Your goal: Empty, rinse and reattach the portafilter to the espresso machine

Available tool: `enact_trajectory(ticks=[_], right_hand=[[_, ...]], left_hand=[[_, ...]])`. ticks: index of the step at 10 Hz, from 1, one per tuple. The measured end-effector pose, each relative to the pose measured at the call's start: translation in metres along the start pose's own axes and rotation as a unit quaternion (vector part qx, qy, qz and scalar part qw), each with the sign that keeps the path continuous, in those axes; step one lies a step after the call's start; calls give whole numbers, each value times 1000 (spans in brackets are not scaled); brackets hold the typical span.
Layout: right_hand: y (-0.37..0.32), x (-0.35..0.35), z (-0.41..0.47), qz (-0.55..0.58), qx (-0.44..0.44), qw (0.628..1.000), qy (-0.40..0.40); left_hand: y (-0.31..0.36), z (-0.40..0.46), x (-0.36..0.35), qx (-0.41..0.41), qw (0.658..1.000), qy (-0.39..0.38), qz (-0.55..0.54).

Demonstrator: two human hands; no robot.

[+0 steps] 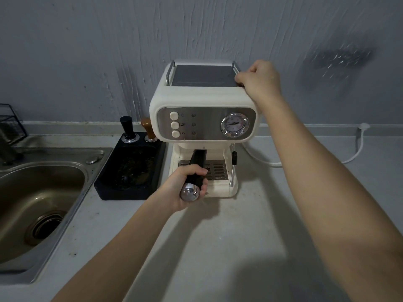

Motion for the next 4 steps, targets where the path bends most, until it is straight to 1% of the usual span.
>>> enact_trajectory(ticks=[1,2,3,4], right_hand=[[-2,1,1,-13,7,1000,-7],[-8,7,1,-60,27,996,-59],[-16,19,7,-117,41,980,-154],[-29,44,6,-144,-4,957,-251]], left_hand=[[5,-2,2,-4,999,-12,32],[17,-8,5,-20,989,-13,146],[45,-18,7,-80,884,14,459],[83,-37,6,-115,789,20,604]])
Point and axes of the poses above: each hand's wrist, its own z-axis towards the middle knuckle, its own x-axis out of the back of the hand, y = z × x, the point moved 1 cm from there along z, towards the middle knuckle, and after that the axes turned 8 degrees about y, right-handed, at the moved point
